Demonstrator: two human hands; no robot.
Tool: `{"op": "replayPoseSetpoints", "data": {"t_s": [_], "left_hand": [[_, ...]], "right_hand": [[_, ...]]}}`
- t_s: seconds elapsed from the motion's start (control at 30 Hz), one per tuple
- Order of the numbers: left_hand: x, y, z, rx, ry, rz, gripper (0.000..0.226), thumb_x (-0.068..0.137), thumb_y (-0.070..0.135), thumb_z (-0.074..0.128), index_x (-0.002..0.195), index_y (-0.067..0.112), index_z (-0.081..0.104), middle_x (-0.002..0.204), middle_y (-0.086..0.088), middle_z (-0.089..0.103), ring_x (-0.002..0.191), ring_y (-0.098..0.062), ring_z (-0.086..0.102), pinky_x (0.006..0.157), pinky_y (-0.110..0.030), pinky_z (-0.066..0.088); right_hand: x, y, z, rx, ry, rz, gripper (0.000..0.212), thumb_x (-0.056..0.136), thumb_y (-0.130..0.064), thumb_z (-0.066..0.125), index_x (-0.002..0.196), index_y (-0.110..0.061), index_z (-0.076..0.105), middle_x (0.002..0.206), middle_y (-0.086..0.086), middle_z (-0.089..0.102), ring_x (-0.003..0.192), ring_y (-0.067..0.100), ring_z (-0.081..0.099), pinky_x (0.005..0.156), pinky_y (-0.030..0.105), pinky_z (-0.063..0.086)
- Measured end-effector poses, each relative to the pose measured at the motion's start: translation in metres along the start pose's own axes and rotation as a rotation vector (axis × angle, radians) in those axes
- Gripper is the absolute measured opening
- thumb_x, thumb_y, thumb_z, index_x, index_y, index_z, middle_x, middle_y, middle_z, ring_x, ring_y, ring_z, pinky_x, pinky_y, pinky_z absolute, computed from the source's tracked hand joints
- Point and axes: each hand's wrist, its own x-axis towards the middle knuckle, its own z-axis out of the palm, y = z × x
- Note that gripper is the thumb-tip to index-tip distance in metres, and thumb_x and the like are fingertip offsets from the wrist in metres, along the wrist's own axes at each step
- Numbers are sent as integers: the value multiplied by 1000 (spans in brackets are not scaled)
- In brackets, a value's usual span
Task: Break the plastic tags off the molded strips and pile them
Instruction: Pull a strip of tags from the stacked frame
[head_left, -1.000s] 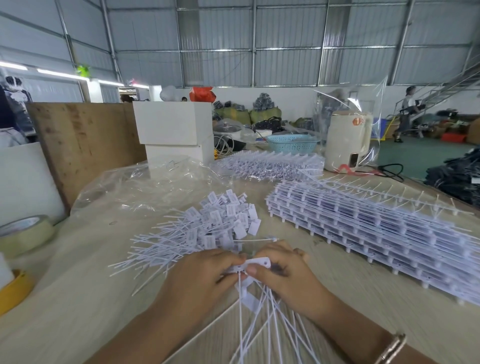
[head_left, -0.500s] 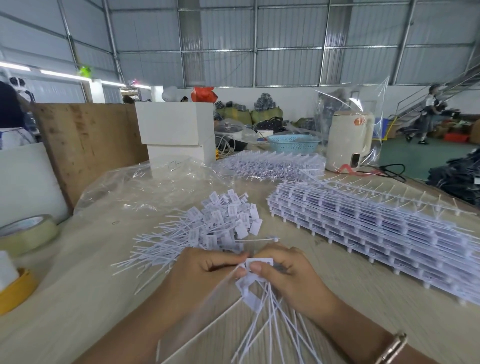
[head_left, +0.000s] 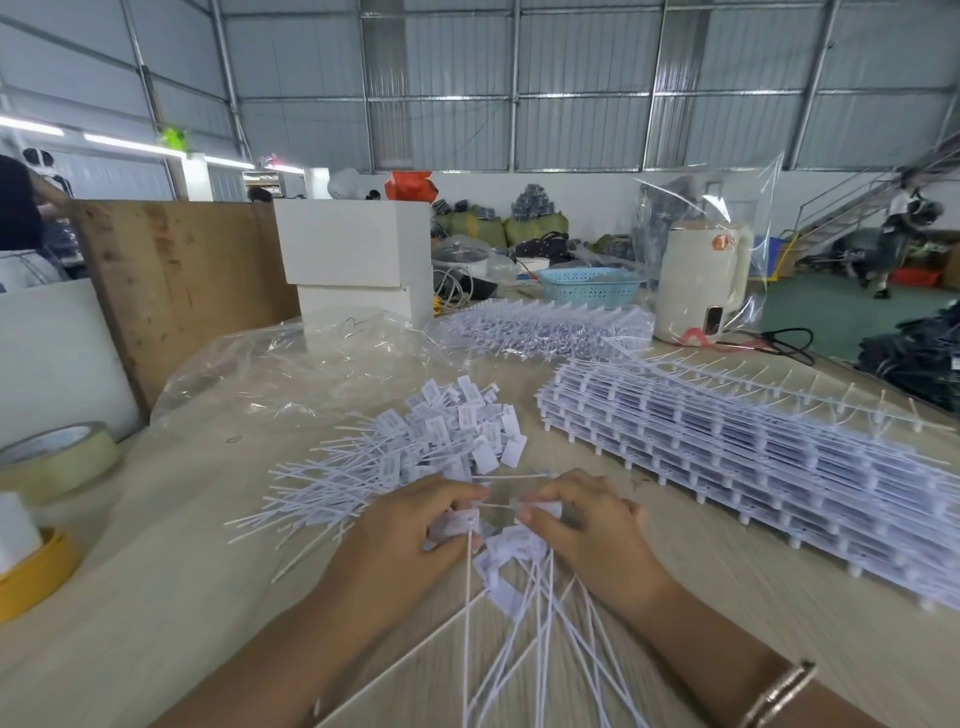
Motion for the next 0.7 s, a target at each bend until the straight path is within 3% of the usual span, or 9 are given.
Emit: {"op": "replayPoseSetpoints", "data": {"t_s": [0.07, 0.17, 0.27, 0.33, 0.37, 0.43, 0.5, 0.57, 0.7], "left_hand": [[1, 0, 4, 49, 17, 7, 37, 74, 9, 77, 105, 25, 69, 91, 23, 58, 87, 6, 56, 70, -9, 42], [5, 6, 12, 15, 70, -18, 42, 72, 4, 76, 108, 23, 66, 98, 19, 52, 92, 9, 52, 73, -3, 38], [7, 11, 15, -136, 21, -79, 60, 74, -3, 72, 113, 39, 54, 112, 15, 46, 102, 5, 52, 85, -5, 40], [6, 13, 12, -142, -36, -75, 64, 77, -4, 69, 113, 44, 46, 121, 16, 40, 114, 7, 44, 93, -4, 33], [5, 14, 9, -99, -42, -53, 61, 77, -3, 68, 112, 42, 47, 123, 17, 38, 118, 10, 39, 93, -2, 29], [3, 16, 1, 38, -5, -7, 47, 77, -2, 65, 103, 35, 50, 115, 16, 41, 111, 8, 41, 88, -6, 34], [1, 23, -11, 174, 17, -26, 29, 74, 8, 57, 84, 34, 46, 90, 16, 51, 87, -5, 52, 72, -24, 44], [0, 28, -23, 340, -92, -145, 6, 73, 29, 44, 68, 26, 46, 65, 10, 53, 62, -7, 51, 55, -27, 40], [-6, 31, -19, 592, -392, -247, 52, 87, 54, 28, 60, 12, 41, 53, 0, 43, 47, -9, 42, 48, -23, 28]], "right_hand": [[2, 1, 2, -73, -22, 31, 9, 84, -48, 61, 90, -47, 54, 98, -20, 53, 103, 1, 40, 80, 29, 18], [3, 1, 0, -8, 51, 16, 6, 87, -47, 55, 93, -47, 53, 99, -22, 54, 104, 1, 44, 87, 30, 23], [1, 2, -9, 86, 180, -12, 9, 90, -39, 51, 83, -44, 54, 92, -23, 57, 95, -3, 49, 93, 36, 36], [0, 4, -20, 76, 203, -14, 16, 92, -33, 52, 77, -38, 56, 79, -20, 57, 78, -6, 50, 79, 21, 40], [0, 5, -28, 14, 159, -8, 21, 94, -31, 52, 74, -33, 56, 71, -16, 56, 67, -3, 50, 67, 15, 39], [0, 5, -46, -172, -48, 42, 32, 95, -34, 49, 66, -24, 56, 58, -9, 51, 49, 3, 43, 52, 19, 34], [-1, 1, -63, -292, -289, 109, 44, 94, -43, 45, 58, -22, 60, 50, -6, 48, 42, 6, 39, 50, 20, 34], [-4, -2, -74, -341, -477, 154, 48, 92, -48, 44, 56, -27, 66, 45, -7, 47, 39, 7, 37, 52, 21, 36], [-13, -12, -62, -248, -655, 149, 31, 85, -36, 50, 62, -19, 60, 54, -7, 44, 50, 9, 39, 59, 27, 33]]}}
